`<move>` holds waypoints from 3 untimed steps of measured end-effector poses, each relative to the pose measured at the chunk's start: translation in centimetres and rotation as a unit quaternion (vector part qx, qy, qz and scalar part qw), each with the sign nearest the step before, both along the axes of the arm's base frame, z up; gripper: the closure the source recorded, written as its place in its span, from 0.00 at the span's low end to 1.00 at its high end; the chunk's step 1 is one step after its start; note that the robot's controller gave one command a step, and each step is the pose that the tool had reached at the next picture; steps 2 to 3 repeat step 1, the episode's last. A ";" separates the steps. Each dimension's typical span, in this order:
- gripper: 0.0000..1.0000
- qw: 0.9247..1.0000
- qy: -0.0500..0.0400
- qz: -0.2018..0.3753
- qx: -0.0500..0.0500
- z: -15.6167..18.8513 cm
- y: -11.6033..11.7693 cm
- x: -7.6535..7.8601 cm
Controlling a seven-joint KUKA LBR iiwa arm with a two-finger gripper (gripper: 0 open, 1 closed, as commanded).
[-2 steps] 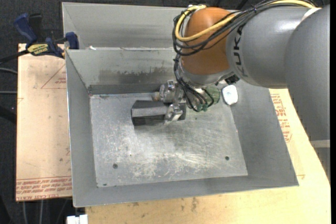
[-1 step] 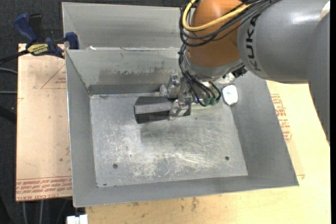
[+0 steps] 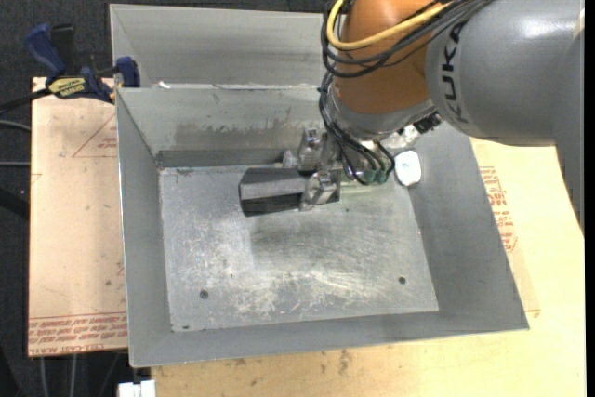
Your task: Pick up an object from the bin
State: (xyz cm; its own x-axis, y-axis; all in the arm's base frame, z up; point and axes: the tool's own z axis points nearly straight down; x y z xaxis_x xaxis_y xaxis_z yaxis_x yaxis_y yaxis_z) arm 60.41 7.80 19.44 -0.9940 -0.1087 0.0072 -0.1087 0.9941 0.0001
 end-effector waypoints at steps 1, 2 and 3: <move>1.00 0.998 -0.005 0.068 0.001 0.6 -1.9 2.5; 1.00 0.998 -0.005 0.068 0.001 0.6 -1.9 2.5; 1.00 0.998 -0.005 0.068 0.001 0.6 -1.9 2.5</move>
Offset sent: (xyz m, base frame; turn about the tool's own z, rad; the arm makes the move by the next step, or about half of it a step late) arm 0.0296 0.0124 0.1447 -0.1244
